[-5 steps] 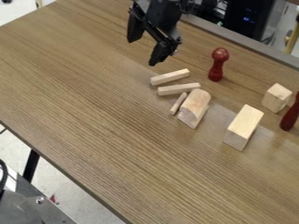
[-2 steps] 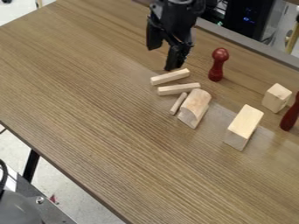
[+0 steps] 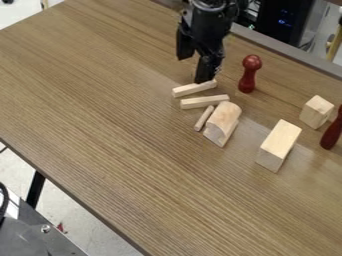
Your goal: Move the rectangular block to the top of the other rectangular block
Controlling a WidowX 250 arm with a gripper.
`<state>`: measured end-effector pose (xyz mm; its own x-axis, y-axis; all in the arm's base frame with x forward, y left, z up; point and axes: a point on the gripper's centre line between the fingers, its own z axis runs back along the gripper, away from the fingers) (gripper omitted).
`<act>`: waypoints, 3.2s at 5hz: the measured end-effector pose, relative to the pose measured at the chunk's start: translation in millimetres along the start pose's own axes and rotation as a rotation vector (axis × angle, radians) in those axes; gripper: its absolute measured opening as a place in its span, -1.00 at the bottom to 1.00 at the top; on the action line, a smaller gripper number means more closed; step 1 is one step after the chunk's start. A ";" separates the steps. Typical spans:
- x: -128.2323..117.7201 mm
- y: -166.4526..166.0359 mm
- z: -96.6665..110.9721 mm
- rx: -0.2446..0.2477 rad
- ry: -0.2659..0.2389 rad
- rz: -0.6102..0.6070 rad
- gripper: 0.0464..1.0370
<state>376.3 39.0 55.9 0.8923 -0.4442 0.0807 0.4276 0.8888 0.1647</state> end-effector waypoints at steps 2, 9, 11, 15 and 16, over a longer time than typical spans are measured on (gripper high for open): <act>4.4 -4.0 -11.3 -0.027 -0.010 -0.030 0.89; -9.0 -29.3 -23.1 -0.028 -0.052 -0.091 -0.80; -11.4 -44.3 -21.8 -0.023 -0.074 -0.148 -0.80; 0.0 -49.4 -2.6 -0.079 -0.107 -0.065 -0.80; 3.1 -49.6 10.3 -0.083 -0.139 -0.049 -0.80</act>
<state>356.3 -7.6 58.0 0.8439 -0.4933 0.2111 0.4857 0.8695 0.0901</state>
